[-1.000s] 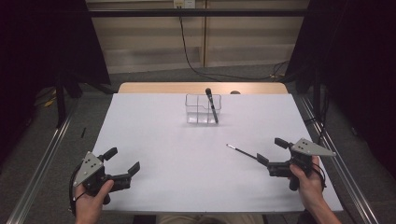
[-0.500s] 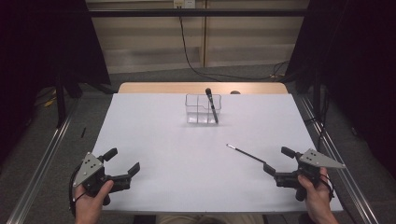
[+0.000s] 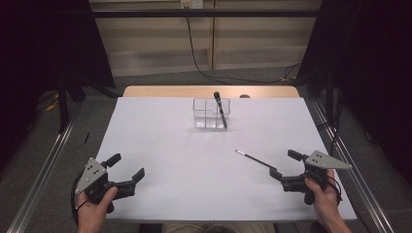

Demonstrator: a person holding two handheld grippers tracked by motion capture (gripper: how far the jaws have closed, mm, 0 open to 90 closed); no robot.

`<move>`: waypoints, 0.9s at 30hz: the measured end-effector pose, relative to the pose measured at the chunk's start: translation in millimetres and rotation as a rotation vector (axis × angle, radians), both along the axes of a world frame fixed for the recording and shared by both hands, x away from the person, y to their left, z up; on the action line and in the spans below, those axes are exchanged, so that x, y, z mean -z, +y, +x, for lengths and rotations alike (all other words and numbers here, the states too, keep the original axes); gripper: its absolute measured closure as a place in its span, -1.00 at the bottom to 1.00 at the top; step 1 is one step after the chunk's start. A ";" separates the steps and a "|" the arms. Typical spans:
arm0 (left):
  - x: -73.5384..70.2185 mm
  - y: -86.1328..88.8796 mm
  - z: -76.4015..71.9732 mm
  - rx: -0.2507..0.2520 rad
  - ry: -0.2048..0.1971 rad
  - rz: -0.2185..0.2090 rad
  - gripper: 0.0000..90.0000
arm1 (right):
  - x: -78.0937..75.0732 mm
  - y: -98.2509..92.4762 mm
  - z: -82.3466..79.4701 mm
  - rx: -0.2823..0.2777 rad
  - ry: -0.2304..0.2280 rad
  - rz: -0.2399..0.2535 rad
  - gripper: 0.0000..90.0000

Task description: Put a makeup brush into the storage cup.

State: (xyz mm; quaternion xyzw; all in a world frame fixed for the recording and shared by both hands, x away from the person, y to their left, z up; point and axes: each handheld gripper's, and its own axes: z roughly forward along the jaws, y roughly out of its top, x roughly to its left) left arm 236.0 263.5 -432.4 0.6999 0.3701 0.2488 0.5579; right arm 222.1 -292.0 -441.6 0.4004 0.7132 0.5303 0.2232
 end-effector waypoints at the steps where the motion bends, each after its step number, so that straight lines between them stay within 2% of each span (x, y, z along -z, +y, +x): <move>1: 0.0 -0.2 -0.2 0.001 0.003 -0.004 -0.92 | -0.8 0.8 1.0 0.000 -0.003 -0.002 -0.97; 8: 0.4 -0.4 -0.2 0.009 0.004 0.015 -0.92 | -8.4 3.8 11.9 -0.027 -0.004 0.002 -0.97; 11: 0.2 0.1 0.8 0.015 0.000 0.023 -0.92 | -11.2 7.4 20.6 -0.056 -0.005 -0.007 -0.94; 19: 1.2 1.1 1.7 0.010 0.008 0.017 -0.92 | -17.5 24.8 43.8 -0.085 -0.019 -0.031 -0.94; 22: 0.8 0.9 0.9 0.011 0.004 0.019 -0.92 | -18.9 31.5 52.1 -0.105 0.006 -0.057 -0.94; 24: 0.5 1.3 0.6 0.016 0.000 0.017 -0.92 | -18.8 35.3 57.0 -0.105 0.010 -0.066 -0.90; 27: 0.5 2.0 0.5 0.013 0.001 0.019 -0.92 | -19.4 38.9 64.8 -0.116 0.040 -0.072 -0.89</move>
